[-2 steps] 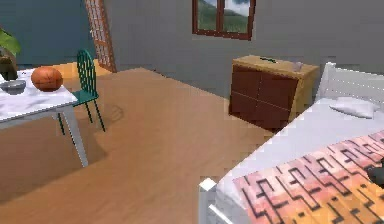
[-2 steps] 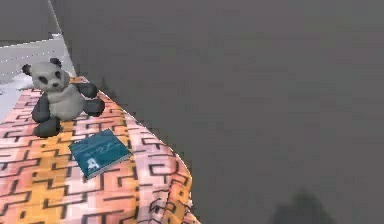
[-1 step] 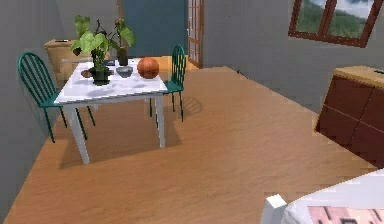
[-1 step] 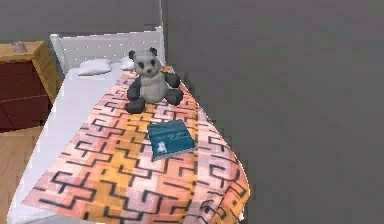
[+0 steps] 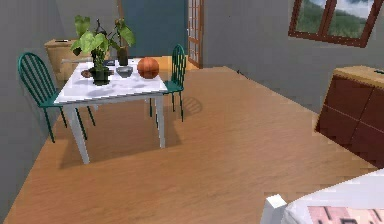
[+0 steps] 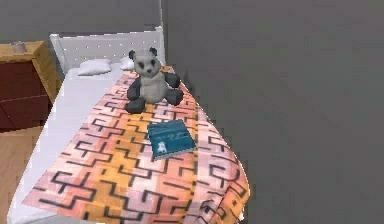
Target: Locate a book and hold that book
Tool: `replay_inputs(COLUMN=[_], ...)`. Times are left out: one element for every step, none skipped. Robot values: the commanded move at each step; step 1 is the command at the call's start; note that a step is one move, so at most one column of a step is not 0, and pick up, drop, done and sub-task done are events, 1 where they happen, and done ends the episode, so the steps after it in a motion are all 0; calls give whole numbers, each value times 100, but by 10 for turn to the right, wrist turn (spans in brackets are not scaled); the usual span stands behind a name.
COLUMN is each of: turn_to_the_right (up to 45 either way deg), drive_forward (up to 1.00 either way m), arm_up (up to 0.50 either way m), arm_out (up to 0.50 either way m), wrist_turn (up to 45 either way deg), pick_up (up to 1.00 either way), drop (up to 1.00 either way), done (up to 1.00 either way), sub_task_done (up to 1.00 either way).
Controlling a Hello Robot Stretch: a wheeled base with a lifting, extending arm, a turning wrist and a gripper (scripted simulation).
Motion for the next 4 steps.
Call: replay_inputs(turn_to_the_right=[0,0,0,0], drive_forward=[0,0,0,0], arm_up=[16,0,0,0], arm_out=[0,50,0,0], wrist_turn=[0,0,450,450], pick_up=[0,0,0,0], drop=[0,0,0,0], done=[0,0,0,0], sub_task_done=[0,0,0,0])
